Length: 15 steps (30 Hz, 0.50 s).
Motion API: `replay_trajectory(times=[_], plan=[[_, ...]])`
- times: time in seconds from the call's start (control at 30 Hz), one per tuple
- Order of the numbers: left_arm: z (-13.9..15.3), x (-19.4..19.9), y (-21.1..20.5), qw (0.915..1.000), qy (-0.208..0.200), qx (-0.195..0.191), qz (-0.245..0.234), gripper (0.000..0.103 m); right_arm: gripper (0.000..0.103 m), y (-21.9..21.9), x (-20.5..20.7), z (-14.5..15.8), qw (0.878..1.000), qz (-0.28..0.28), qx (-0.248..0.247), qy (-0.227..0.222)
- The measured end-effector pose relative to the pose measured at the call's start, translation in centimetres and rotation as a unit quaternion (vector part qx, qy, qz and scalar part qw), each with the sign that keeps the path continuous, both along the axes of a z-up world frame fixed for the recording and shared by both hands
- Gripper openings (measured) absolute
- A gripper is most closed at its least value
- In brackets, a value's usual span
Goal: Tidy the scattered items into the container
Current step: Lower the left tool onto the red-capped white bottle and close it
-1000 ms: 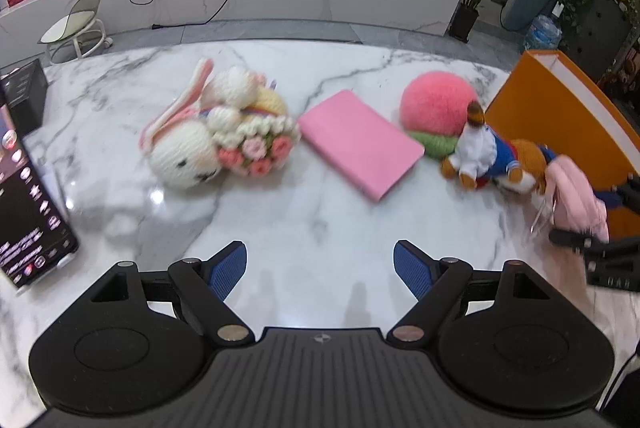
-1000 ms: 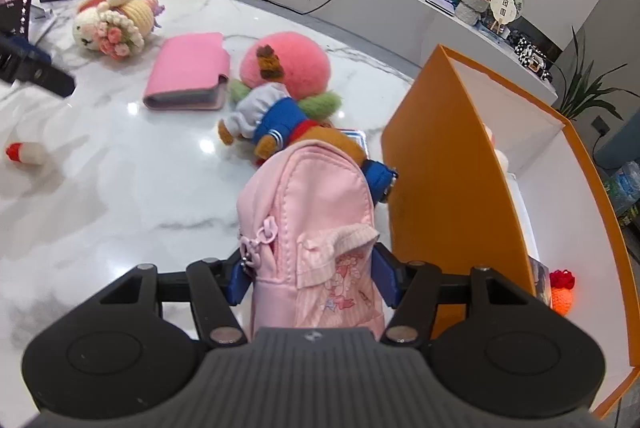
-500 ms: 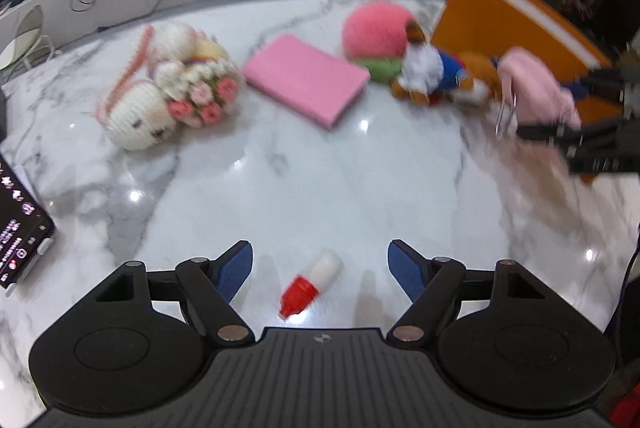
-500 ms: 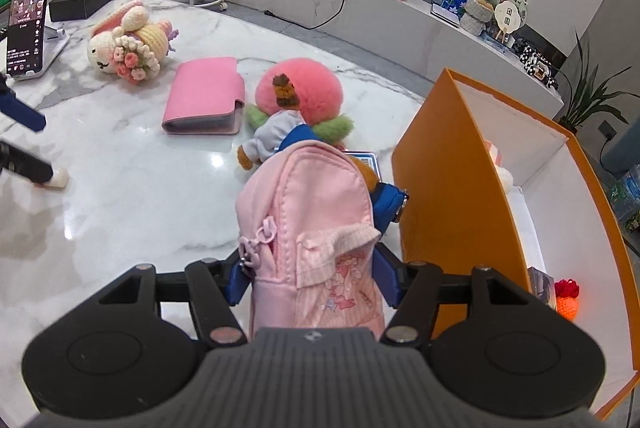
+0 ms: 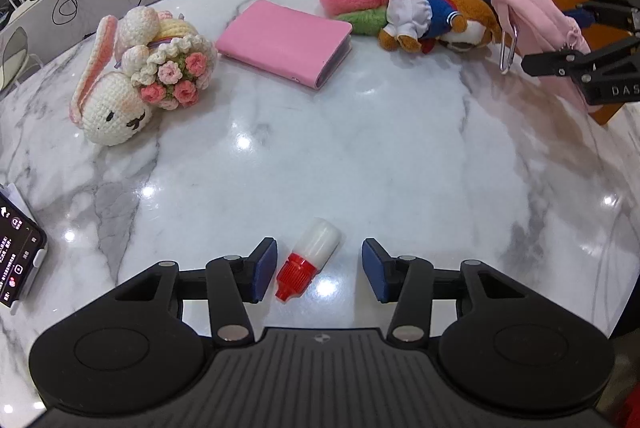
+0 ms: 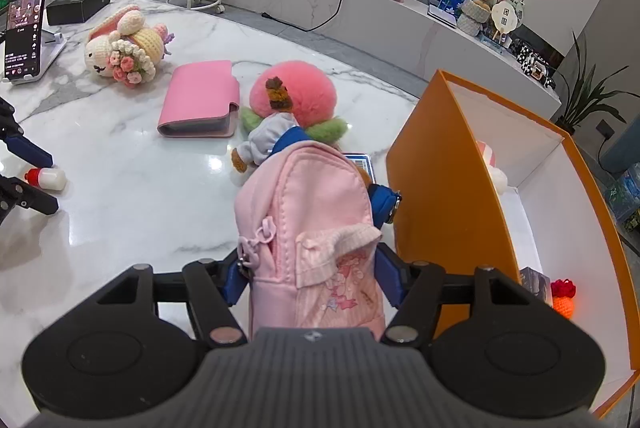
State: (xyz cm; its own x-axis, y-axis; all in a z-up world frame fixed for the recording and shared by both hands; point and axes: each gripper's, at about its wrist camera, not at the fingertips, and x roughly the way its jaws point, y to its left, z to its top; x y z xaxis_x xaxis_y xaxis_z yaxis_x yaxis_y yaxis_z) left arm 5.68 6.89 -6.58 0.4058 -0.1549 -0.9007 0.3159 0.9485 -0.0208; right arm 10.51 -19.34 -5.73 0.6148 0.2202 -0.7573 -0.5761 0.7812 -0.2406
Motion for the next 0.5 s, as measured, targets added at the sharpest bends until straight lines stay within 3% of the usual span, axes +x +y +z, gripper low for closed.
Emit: replay_trajectory(times=[0.13,0.2,0.3,0.5], plan=[[0.28,0.06,-0.03,0.9999,0.002,0.012,0.001,0.045,0.067,-0.01,0.02,-0.02,1.0,0.0,0.0,0.0],[0.46,0.08,0.08,0.9999,0.004,0.015,0.001,0.032,0.067,-0.04,0.04,-0.05,1.0,-0.001,0.0,0.0],[0.64,0.07,0.22,0.9998,0.008,0.017,0.0,0.023,0.067,-0.07,0.09,-0.06,1.0,-0.001,-0.001,0.0],[0.87,0.23,0.23,0.9997,0.005,0.023,0.008,0.022,0.067,-0.2,0.1,0.18,1.0,-0.001,0.002,-0.002]])
